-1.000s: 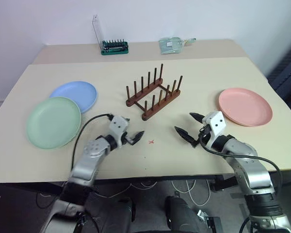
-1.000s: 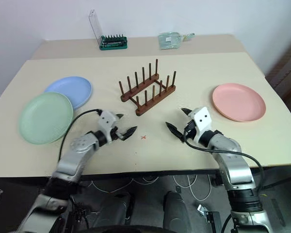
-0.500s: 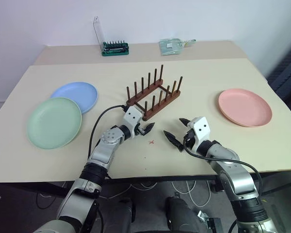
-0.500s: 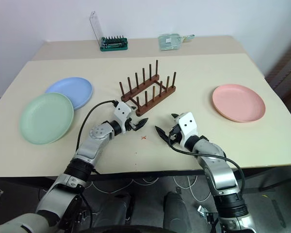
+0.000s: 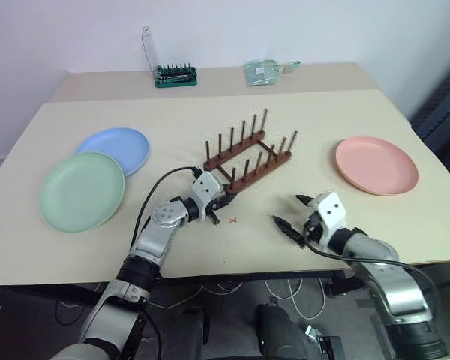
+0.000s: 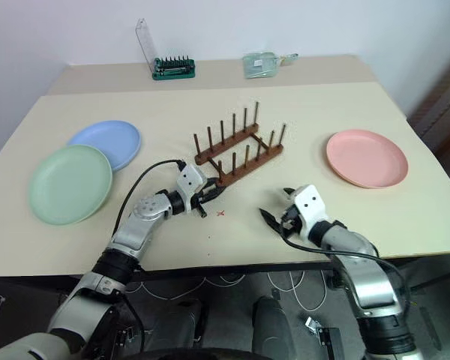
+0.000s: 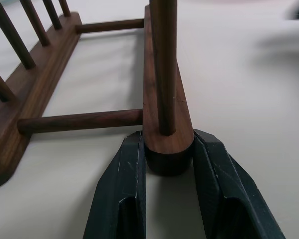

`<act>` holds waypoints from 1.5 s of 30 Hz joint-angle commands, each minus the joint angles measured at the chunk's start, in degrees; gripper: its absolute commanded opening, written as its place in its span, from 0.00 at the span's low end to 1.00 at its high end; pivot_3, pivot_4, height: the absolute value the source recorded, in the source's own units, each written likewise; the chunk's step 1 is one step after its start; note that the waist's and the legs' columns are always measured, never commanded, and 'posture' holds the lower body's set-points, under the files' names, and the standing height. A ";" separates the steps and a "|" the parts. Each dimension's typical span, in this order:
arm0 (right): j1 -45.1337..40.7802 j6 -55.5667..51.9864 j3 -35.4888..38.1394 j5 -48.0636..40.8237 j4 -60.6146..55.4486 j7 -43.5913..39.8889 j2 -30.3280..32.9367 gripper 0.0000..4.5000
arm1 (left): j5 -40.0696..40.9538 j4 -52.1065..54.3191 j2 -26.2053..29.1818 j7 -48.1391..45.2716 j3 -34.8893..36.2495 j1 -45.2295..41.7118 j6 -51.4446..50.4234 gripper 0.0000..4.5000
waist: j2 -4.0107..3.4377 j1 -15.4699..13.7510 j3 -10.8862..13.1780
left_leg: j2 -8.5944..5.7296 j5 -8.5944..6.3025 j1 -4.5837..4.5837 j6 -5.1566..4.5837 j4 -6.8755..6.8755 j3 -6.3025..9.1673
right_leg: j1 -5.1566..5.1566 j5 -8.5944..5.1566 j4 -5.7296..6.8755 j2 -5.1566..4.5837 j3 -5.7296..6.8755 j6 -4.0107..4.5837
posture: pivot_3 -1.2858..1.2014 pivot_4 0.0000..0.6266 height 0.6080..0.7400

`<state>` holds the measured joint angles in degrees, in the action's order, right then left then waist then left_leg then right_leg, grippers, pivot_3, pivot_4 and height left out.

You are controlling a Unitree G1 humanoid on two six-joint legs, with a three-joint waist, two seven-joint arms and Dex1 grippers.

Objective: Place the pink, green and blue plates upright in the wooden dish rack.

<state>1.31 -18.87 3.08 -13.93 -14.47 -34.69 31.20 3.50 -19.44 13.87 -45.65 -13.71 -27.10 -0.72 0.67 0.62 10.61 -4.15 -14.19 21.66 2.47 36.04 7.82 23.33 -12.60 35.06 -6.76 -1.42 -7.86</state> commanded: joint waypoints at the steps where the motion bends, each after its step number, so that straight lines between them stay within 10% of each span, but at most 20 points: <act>1: 2.22 0.29 3.51 -2.04 -3.18 -2.04 2.16 1.00 | 2.43 2.21 1.42 -8.60 -2.21 -0.73 1.84 0.16 | 0.00 -0.02 0.00 | 0.00 0.00 0.00 0.00 0.02 0.00 | 0.00 0.00 0.00 0.00 0.00 0.00 | 0.52 0.24 1.00; 4: 2.84 0.64 3.80 -1.35 -3.51 -0.86 1.57 1.00 | 2.14 -0.37 1.56 -10.81 -2.05 -2.08 3.84 0.16 | 0.00 0.07 0.00 | 0.01 0.00 0.00 0.00 0.02 -0.01 | -0.01 -0.01 0.00 0.00 0.00 0.00 | 0.52 0.24 1.00; 11: 4.59 0.02 3.72 -0.95 -5.12 0.57 1.01 1.00 | -2.30 -5.69 3.51 -3.79 -0.01 -3.34 2.75 0.94 | 0.01 -0.02 0.01 | 0.01 0.00 0.00 -0.01 0.01 0.01 | 0.00 -0.03 0.00 -0.01 0.00 -0.04 | 0.52 0.24 1.00; 15: 4.89 -0.58 5.33 -1.16 -3.60 0.39 2.37 0.88 | -0.42 1.30 6.86 -3.26 2.10 1.77 -0.90 1.00 | 0.00 0.56 0.00 | 0.04 -0.01 -0.09 -0.01 -0.05 -0.02 | -0.01 -0.05 0.01 -0.01 -0.02 -0.06 | 0.52 0.24 1.00; 23: 1.42 0.21 4.40 2.71 1.39 1.39 3.84 0.02 | 3.74 20.98 8.60 -5.72 -2.18 11.72 -13.93 0.25 | -0.02 -0.21 -0.01 | 0.06 -0.02 -0.12 -0.02 -0.08 -0.04 | -0.06 -0.09 0.00 -0.04 -0.04 0.03 | 0.52 0.24 1.00; 45: -13.19 4.19 -2.40 12.70 16.22 6.75 0.58 0.02 | -1.55 3.45 -3.19 15.24 1.21 0.45 -12.05 0.25 | 0.05 -0.25 -0.04 | 0.01 -0.02 -0.19 -0.02 0.01 -0.03 | -0.19 -0.14 -0.04 -0.03 -0.02 -0.17 | 0.52 0.24 1.00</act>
<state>-10.96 -15.53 0.63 -2.13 0.68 -28.71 32.27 2.94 -14.59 10.49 -31.99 -13.81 -26.57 -12.82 0.71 0.38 10.57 -4.15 -14.22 21.47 2.45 36.05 7.78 23.13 -12.74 35.02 -6.80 -1.44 -8.03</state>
